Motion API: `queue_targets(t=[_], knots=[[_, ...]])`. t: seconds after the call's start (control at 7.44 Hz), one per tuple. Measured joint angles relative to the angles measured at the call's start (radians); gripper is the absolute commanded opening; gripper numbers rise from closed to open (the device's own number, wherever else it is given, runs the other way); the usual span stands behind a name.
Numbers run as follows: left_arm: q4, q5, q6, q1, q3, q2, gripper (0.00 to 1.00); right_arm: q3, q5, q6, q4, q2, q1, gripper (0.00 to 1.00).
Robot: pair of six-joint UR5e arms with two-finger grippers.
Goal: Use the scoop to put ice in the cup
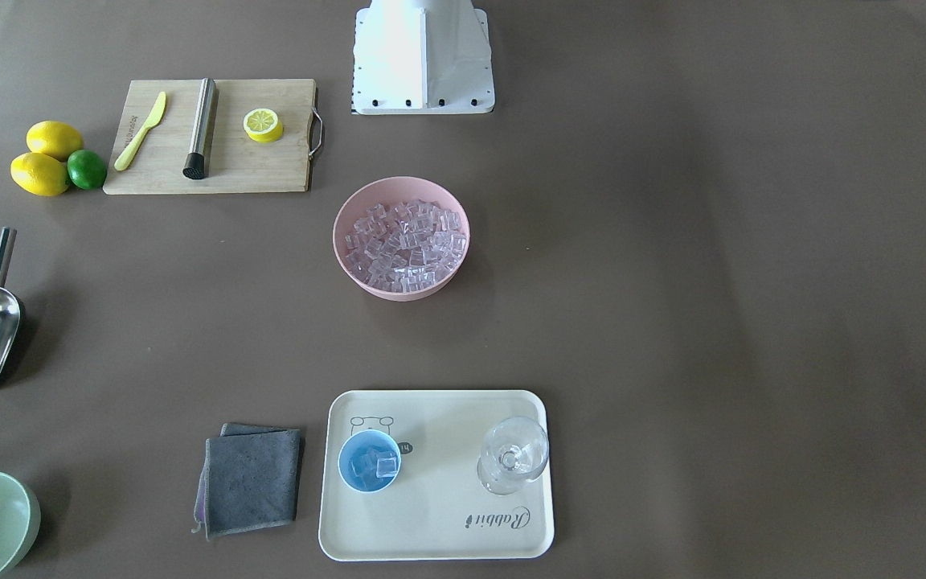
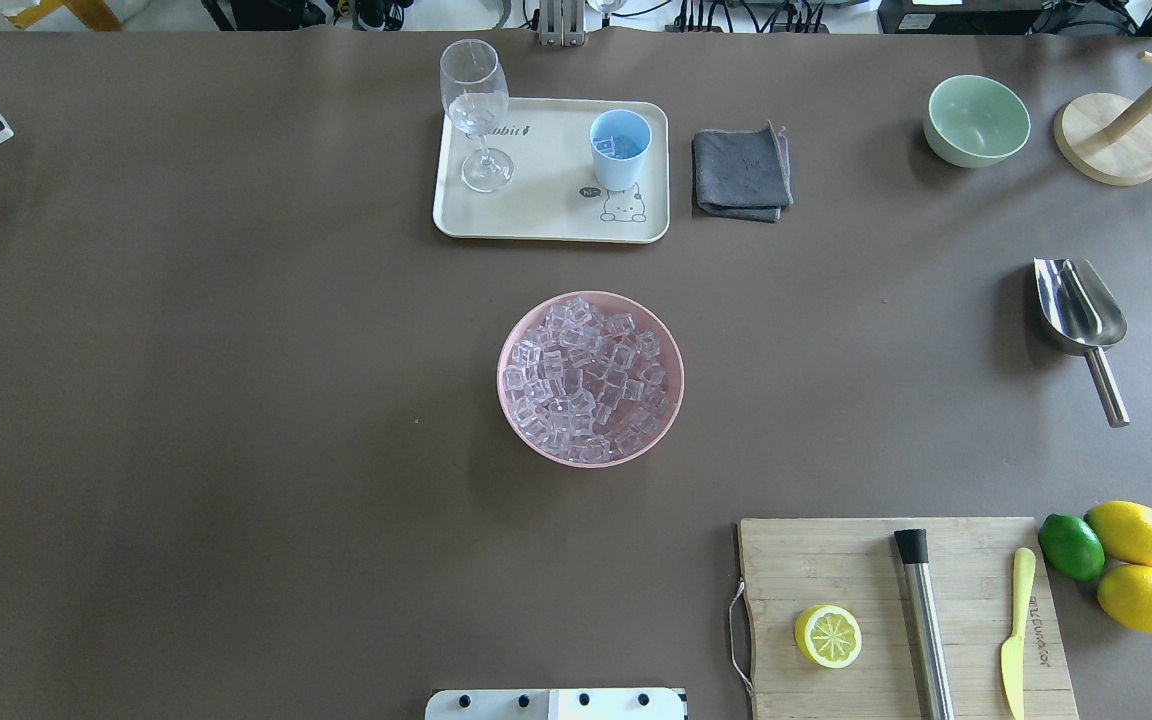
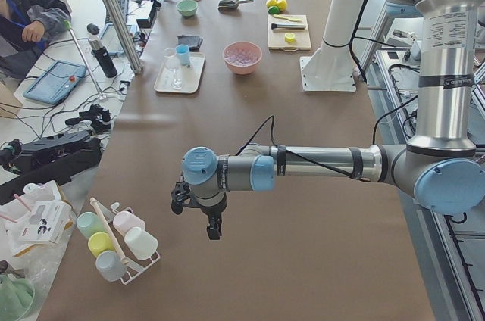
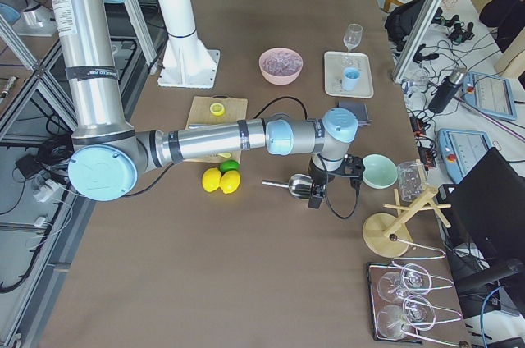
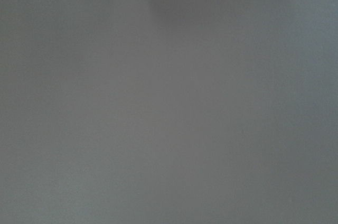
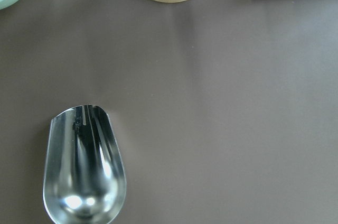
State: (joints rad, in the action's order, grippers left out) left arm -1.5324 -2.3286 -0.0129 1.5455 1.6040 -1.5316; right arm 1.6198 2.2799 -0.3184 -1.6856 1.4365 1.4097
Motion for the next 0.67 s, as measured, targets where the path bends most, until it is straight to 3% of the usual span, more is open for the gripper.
queue_targets(t=[0.4, 0.67], knots=[[0.000, 0.000, 0.002, 0.001, -0.002, 0.001, 0.98, -0.036, 0.015, 0.265, -0.083, 0.017, 0.198, 1.00], [0.000, 0.000, 0.002, 0.001, -0.005, 0.001, 0.98, -0.065, 0.040, 0.367, -0.090, 0.089, 0.277, 1.00]])
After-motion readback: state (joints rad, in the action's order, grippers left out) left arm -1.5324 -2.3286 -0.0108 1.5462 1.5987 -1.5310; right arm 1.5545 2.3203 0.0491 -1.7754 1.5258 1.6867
